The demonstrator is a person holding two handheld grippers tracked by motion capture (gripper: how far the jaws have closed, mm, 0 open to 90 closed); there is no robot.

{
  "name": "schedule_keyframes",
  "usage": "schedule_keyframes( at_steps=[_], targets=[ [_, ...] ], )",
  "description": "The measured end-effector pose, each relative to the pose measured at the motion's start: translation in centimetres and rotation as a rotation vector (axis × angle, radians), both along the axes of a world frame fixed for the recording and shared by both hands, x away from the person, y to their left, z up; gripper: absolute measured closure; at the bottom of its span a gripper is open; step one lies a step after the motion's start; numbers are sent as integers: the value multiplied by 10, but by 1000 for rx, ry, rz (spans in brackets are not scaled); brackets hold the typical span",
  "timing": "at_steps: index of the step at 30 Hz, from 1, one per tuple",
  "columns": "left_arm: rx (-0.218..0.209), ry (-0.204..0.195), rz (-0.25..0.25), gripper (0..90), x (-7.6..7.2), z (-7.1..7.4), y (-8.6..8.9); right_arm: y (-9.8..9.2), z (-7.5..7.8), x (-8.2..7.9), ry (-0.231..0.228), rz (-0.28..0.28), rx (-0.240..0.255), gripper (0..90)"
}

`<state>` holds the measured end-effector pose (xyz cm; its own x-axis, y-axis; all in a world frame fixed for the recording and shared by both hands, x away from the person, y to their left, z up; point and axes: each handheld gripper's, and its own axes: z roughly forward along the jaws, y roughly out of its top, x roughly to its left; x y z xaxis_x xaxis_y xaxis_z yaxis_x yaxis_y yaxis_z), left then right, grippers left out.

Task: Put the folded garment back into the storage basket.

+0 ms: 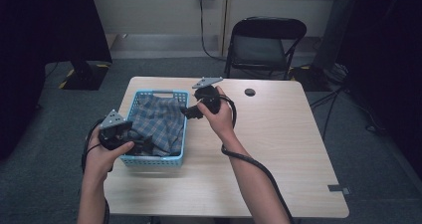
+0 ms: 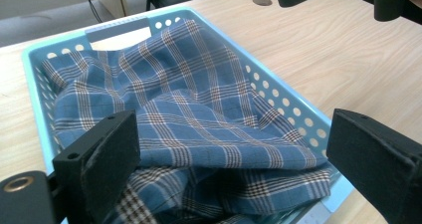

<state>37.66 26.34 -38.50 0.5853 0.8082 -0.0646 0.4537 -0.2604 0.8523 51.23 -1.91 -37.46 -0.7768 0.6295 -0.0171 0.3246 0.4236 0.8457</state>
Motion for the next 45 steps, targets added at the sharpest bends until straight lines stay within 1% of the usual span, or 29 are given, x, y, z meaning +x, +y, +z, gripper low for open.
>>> schedule_keyframes(
  at_steps=[2,4,8,9,13,18,22,24,25,27,31,37,39,41,43,45],
  targets=[
    [8,4,0,61,0,0,-1,-2,0,-1,0,7,8,7],
    [-5,9,13,61,0,0,-2,-3,-1,-3,2,4,5,7],
    [-5,8,9,58,-1,2,-4,-7,-1,-4,13,11,6,9],
    [-6,9,9,58,-1,2,-5,-9,0,-5,8,11,7,7],
    [-4,13,-6,58,0,3,-9,-16,0,-7,9,13,12,8],
    [0,31,-18,58,1,0,-16,-27,3,-8,6,10,16,7],
    [5,27,-34,59,1,1,-22,-37,4,-11,5,12,18,7],
    [8,28,-36,60,1,1,-24,-38,4,-11,4,14,18,7],
    [16,31,-30,60,1,2,-26,-40,4,-12,7,16,20,7],
    [17,32,-28,60,1,2,-29,-45,4,-14,8,26,25,8],
    [21,38,-50,59,2,1,-36,-53,5,-19,2,39,18,9],
    [20,44,-65,59,2,1,-42,-58,8,-23,1,51,30,8],
    [31,47,-67,63,1,1,-45,-59,8,-25,3,58,37,8],
    [25,52,-70,63,1,1,-48,-59,7,-26,2,65,37,7],
    [30,52,-72,63,1,1,-49,-60,7,-28,1,71,40,7],
    [19,50,-80,63,0,2,-52,-62,5,-30,2,77,43,7]
  ],
)
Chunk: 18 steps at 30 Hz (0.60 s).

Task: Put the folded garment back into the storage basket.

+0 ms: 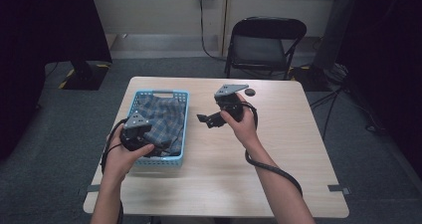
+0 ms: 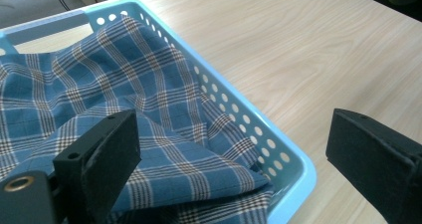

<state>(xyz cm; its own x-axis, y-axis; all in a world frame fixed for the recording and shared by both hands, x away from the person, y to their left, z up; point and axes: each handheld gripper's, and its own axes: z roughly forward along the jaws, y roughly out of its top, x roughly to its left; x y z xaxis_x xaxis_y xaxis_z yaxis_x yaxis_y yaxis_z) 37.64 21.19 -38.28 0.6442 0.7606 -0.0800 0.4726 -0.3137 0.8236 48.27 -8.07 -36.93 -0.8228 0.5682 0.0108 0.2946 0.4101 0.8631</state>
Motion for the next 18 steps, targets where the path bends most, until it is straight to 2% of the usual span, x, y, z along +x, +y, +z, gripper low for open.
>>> schedule_keyframes(
  at_steps=[5,18],
  targets=[
    [-27,-13,-31,63,-2,3,-7,-4,-4,-3,2,12,-2,7],
    [-29,-3,-72,63,-6,3,-21,-21,-9,-12,5,33,-10,7]
  ],
)
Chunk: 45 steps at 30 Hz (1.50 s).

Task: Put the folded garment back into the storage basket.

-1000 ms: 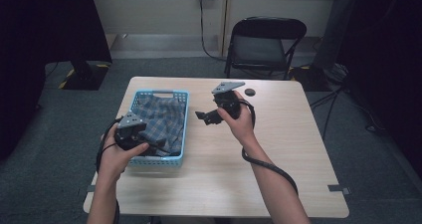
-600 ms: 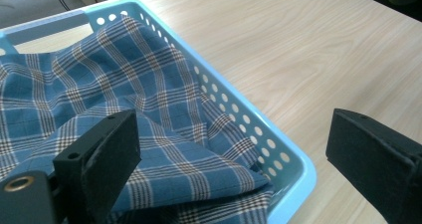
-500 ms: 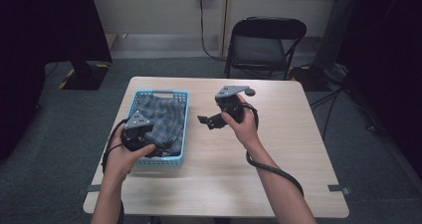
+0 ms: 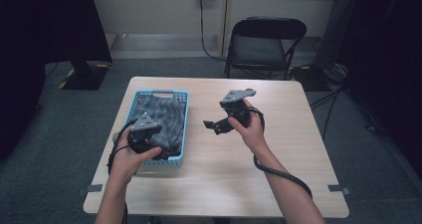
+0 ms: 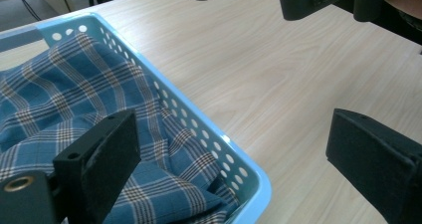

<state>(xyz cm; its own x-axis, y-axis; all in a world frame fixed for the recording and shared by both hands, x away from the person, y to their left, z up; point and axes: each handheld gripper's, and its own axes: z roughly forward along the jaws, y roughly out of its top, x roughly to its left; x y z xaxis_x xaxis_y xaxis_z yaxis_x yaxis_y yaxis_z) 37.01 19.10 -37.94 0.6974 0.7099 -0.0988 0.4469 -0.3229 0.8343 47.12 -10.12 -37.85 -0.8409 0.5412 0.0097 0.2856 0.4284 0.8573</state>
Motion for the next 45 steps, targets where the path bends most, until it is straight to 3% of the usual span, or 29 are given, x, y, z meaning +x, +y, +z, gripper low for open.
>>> schedule_keyframes(
  at_steps=[23,31,45],
  targets=[
    [27,32,-42,63,-8,-15,-26,-31,-28,-14,22,61,-37,8],
    [34,38,-61,63,-11,-17,-35,-46,-37,-17,33,62,-8,8],
    [47,32,-98,64,-12,-21,-45,-69,-49,-23,16,44,-2,8]
  ],
)
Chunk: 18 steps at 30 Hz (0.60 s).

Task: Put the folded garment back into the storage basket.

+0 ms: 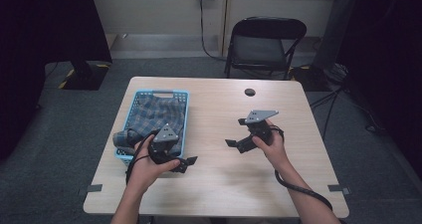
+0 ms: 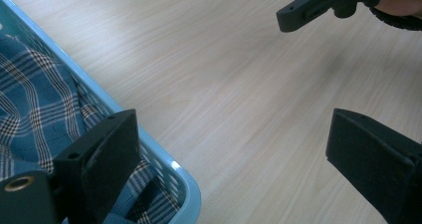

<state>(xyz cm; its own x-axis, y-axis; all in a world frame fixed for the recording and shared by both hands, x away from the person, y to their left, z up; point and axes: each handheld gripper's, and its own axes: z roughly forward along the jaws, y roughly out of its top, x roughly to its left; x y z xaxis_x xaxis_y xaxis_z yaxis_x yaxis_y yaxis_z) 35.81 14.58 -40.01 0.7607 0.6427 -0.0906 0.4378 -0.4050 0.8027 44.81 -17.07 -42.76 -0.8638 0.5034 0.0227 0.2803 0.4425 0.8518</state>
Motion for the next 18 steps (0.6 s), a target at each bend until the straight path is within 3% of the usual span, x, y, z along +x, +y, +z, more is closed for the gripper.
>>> schedule_keyframes(
  at_steps=[18],
  targets=[
    [3,6,-36,56,1,-3,-11,-25,-7,-6,18,-23,29,6]
  ],
)
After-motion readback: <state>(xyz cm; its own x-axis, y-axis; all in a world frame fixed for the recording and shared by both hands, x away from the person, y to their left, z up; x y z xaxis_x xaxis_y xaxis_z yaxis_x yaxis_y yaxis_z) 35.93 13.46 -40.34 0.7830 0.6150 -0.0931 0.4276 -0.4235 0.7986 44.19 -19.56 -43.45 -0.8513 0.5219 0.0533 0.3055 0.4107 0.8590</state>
